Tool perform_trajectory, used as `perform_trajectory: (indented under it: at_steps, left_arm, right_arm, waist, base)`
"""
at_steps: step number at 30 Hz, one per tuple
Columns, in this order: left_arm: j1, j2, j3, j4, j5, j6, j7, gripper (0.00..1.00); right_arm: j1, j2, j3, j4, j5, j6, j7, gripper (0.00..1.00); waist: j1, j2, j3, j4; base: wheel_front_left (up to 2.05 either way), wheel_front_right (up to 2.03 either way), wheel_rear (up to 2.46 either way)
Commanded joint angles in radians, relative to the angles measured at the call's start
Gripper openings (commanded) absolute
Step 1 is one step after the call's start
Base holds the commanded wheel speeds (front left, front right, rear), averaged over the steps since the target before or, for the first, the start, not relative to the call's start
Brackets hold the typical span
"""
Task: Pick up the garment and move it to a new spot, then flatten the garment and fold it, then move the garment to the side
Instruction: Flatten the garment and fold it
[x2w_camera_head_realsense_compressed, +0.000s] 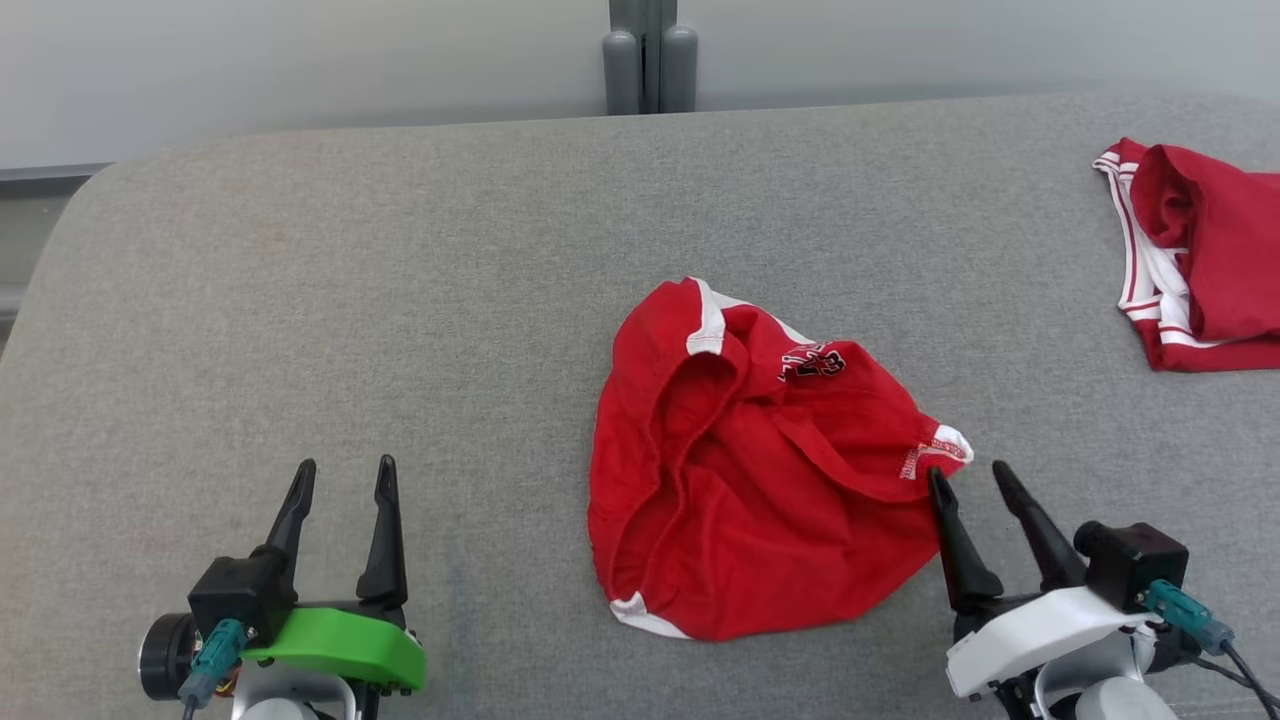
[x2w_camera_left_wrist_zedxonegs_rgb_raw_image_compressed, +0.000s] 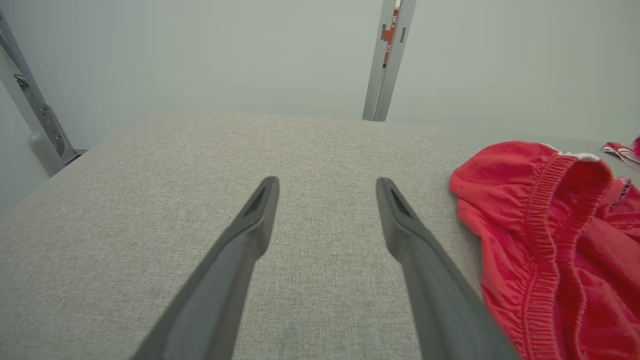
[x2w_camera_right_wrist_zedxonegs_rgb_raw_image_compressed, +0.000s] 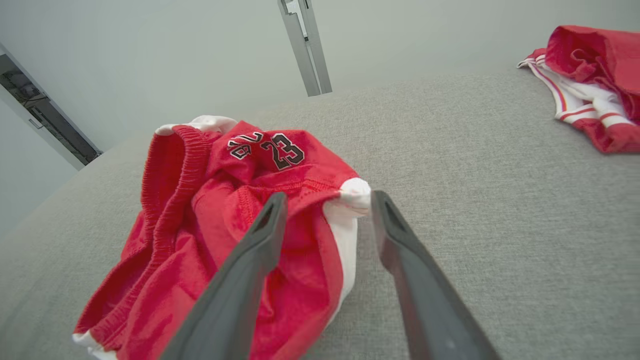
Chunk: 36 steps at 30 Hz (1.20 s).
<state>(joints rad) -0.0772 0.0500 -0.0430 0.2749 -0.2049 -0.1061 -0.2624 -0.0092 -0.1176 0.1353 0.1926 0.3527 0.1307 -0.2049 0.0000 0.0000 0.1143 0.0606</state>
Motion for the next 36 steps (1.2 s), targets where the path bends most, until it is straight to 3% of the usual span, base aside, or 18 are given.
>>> perform_trajectory:
  at_steps: [1,15,23,29,36]
  left_arm:
    - [-0.004,0.002,0.002,0.000,0.004,-0.003,-0.003,1.00]
    - [0.016,0.002,0.013,0.005,0.024,-0.011,-0.003,1.00]
    - [0.019,0.002,-0.025,0.009,0.040,-0.016,-0.003,1.00]
    - [-0.005,0.008,-0.144,0.026,0.069,-0.025,-0.003,1.00]
    - [-0.069,0.030,-0.402,0.094,0.040,-0.025,-0.003,1.00]
  right_arm:
    - [0.008,-0.008,-0.014,-0.019,-0.018,0.000,-0.006,1.00]
    - [0.029,-0.050,-0.089,-0.150,-0.079,0.000,-0.051,1.00]
    - [0.051,-0.021,-0.103,-0.141,-0.102,0.000,-0.061,1.00]
    - [0.047,0.000,-0.108,-0.148,-0.111,0.000,-0.061,1.00]
    - [0.019,0.003,-0.092,-0.141,-0.116,0.000,-0.061,1.00]
  waist:
    - [0.0000,0.0000,-0.001,-0.010]
    - [0.0000,0.0000,-0.039,-0.028]
    - [0.0000,0.0000,-0.045,-0.027]
    - [0.0000,0.0000,-0.045,-0.029]
    - [0.0000,0.0000,-0.035,-0.042]
  base:
    - [0.00,0.00,0.00]
    - [0.00,0.00,0.00]
    - [0.00,0.00,0.00]
    - [0.00,0.00,0.00]
    - [0.00,0.00,0.00]
